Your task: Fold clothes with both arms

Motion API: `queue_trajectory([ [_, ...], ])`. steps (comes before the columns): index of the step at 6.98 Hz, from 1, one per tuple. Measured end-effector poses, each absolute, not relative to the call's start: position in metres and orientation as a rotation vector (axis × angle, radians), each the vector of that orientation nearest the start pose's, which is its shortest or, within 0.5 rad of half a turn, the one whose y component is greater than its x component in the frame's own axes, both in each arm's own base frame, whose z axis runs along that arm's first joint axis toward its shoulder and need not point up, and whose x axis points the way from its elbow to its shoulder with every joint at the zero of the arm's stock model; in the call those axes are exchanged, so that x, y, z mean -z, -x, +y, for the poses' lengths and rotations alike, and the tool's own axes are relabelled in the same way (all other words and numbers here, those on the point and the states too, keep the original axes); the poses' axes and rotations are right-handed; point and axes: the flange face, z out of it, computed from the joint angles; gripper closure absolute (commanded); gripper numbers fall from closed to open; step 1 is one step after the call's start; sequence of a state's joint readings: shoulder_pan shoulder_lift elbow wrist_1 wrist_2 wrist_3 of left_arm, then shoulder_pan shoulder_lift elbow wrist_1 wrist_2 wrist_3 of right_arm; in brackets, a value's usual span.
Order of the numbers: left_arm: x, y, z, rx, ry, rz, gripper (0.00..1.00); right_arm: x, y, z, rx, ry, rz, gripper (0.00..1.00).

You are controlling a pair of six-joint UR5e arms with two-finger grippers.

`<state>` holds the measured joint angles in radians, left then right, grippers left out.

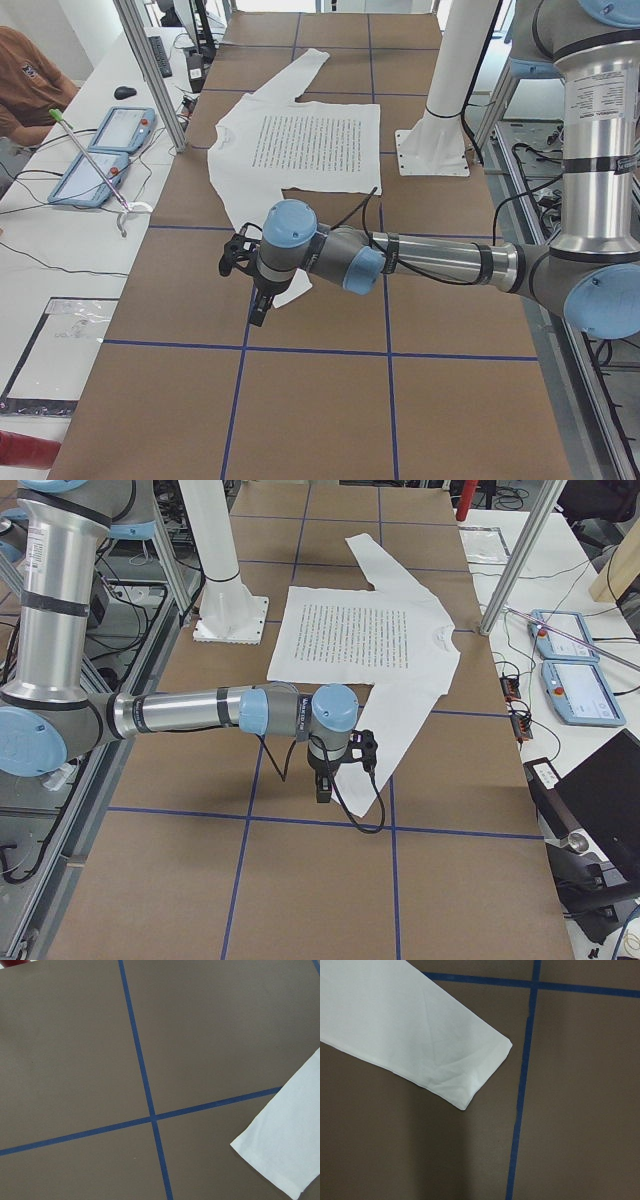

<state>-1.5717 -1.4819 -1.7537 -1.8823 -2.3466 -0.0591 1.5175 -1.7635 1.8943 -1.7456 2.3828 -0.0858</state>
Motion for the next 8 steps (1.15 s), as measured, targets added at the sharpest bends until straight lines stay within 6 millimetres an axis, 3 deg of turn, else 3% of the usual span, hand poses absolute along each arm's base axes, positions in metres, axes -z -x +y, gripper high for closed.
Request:
queue_trajectory([
  [3,-0.57,0.064,-0.461,-0.104,-0.365,0.783,0.0,-0.599,-0.04,-0.413,0.125,-0.012,-0.809,0.0],
  [6,-0.581,0.064,-0.452,-0.074,-0.288,0.777,0.0,-0.61,-0.04,-0.415,0.13,-0.028,-0.812,0.0],
  [8,-0.583,0.063,-0.451,-0.071,-0.277,0.783,0.0,-0.606,-0.038,-0.427,0.13,-0.038,-0.814,0.0],
])
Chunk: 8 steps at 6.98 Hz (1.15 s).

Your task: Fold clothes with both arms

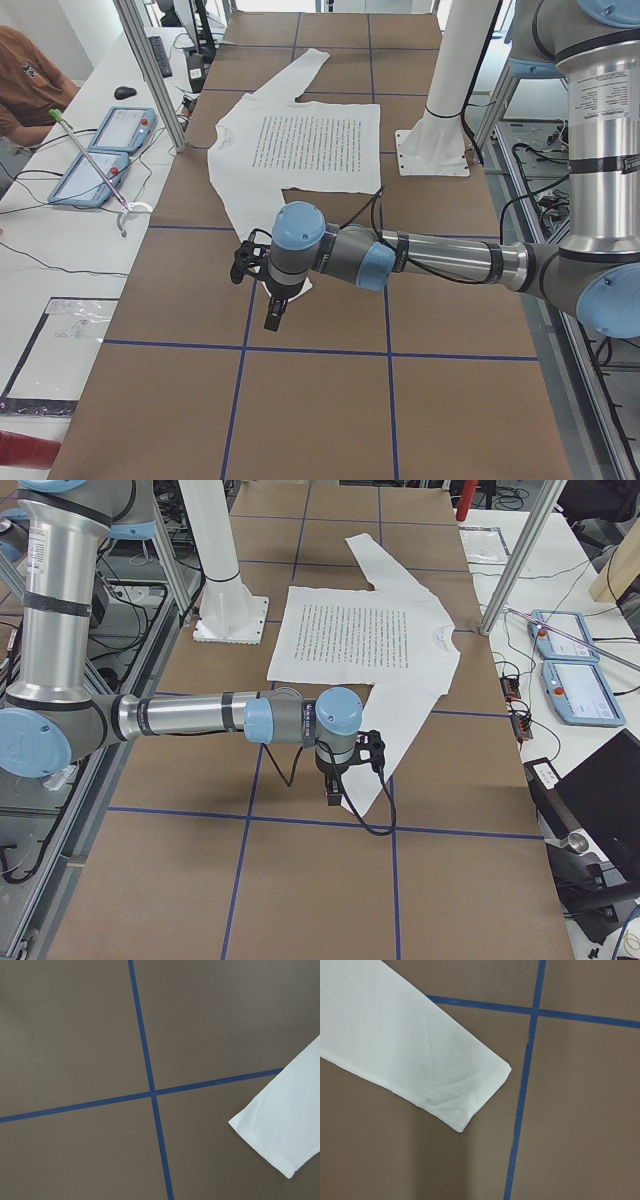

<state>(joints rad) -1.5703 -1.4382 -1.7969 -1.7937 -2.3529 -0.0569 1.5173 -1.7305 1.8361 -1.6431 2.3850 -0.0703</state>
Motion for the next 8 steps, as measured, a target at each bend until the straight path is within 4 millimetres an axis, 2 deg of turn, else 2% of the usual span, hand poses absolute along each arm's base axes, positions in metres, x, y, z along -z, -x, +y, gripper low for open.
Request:
queue_trajectory([
  [2,-0.584,0.061,-0.451,-0.08,-0.282,0.79,0.0,-0.613,-0.031,-0.452,0.127,-0.048,-0.817,0.0],
  [3,-0.583,0.058,-0.451,-0.087,-0.283,0.797,0.0,-0.628,-0.016,-0.463,0.086,-0.055,-0.822,0.0],
  [4,-0.581,0.055,-0.451,-0.098,-0.283,0.814,0.0,-0.645,0.007,-0.47,0.02,-0.055,-0.835,0.02],
  [6,-0.575,0.049,-0.451,-0.112,-0.283,0.861,0.0,-0.684,0.051,-0.474,-0.124,-0.012,-0.865,0.14],
  [8,-0.572,0.047,-0.451,-0.119,-0.291,0.884,0.0,-0.706,0.067,-0.477,-0.222,0.047,-0.864,0.15],
])
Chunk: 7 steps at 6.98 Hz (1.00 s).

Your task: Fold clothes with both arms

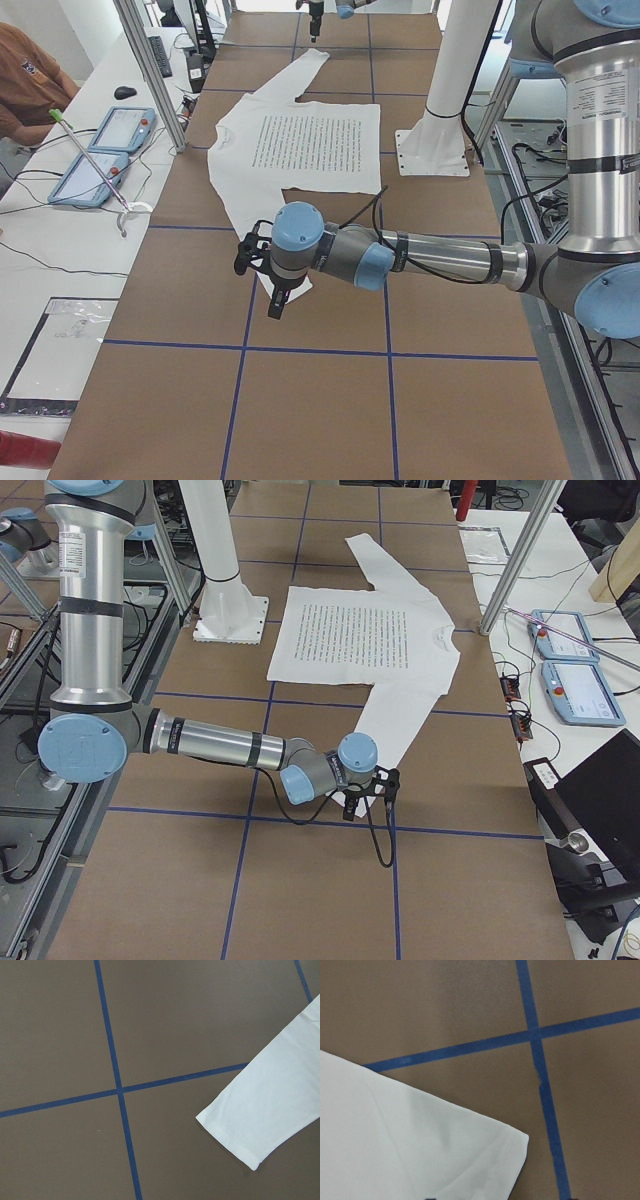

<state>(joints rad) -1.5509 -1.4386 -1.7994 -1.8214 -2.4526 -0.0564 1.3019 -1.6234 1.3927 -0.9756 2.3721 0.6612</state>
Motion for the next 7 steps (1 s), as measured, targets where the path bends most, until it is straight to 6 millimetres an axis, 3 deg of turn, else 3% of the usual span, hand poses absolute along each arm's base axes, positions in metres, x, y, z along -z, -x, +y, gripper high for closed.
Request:
queue_trajectory([
  [3,-0.569,0.047,-0.451,-0.127,-0.304,0.887,0.0,-0.722,0.079,-0.499,-0.258,0.084,-0.844,0.15],
  [7,-0.568,0.047,-0.451,-0.13,-0.311,0.887,0.0,-0.729,0.093,-0.504,-0.253,0.109,-0.836,0.16],
])
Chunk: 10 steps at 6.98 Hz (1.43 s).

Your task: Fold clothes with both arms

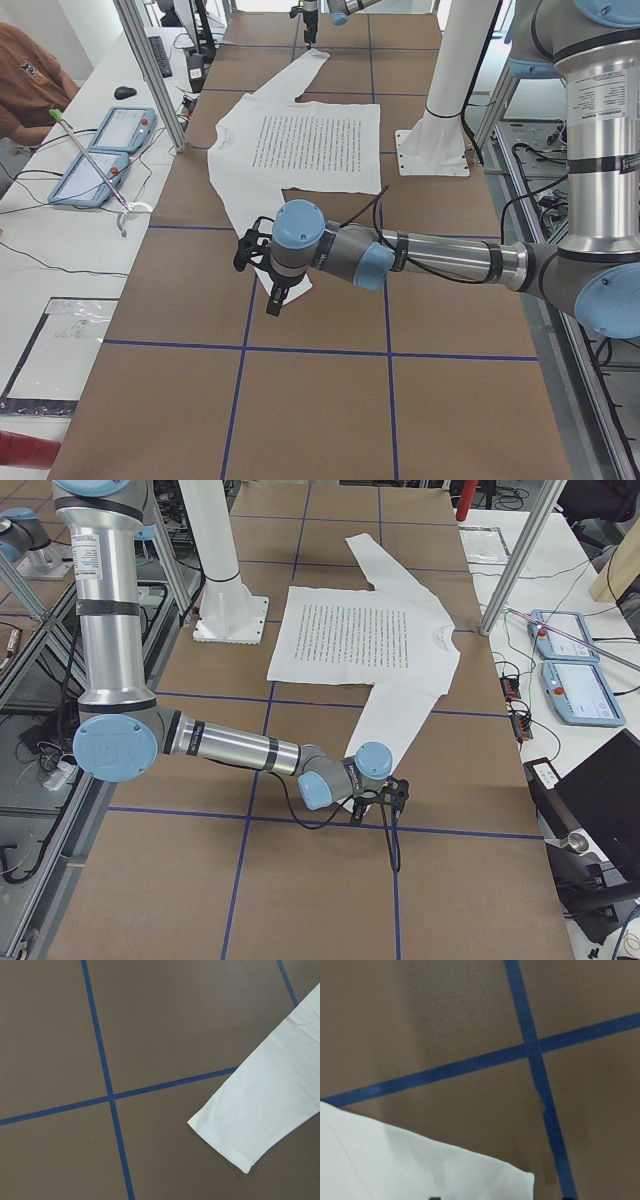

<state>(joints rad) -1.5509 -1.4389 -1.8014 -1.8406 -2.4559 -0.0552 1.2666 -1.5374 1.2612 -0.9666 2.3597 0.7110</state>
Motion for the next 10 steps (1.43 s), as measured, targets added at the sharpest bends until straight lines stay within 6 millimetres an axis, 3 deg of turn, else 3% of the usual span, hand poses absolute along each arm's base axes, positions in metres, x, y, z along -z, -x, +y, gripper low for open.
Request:
queue_trajectory([
  [2,-0.5683,0.0472,-0.4512,-0.13,-0.31,0.887,0.0,-0.7314,0.0947,-0.5053,-0.253,0.115,-0.833,0.17],
  [7,-0.5682,0.0472,-0.4511,-0.131,-0.31,0.887,0.0,-0.7326,0.0954,-0.5056,-0.253,0.118,-0.833,0.29],
  [10,-0.5678,0.0472,-0.4511,-0.132,-0.311,0.886,0.0,-0.7355,0.0951,-0.5047,-0.255,0.123,-0.831,0.29],
])
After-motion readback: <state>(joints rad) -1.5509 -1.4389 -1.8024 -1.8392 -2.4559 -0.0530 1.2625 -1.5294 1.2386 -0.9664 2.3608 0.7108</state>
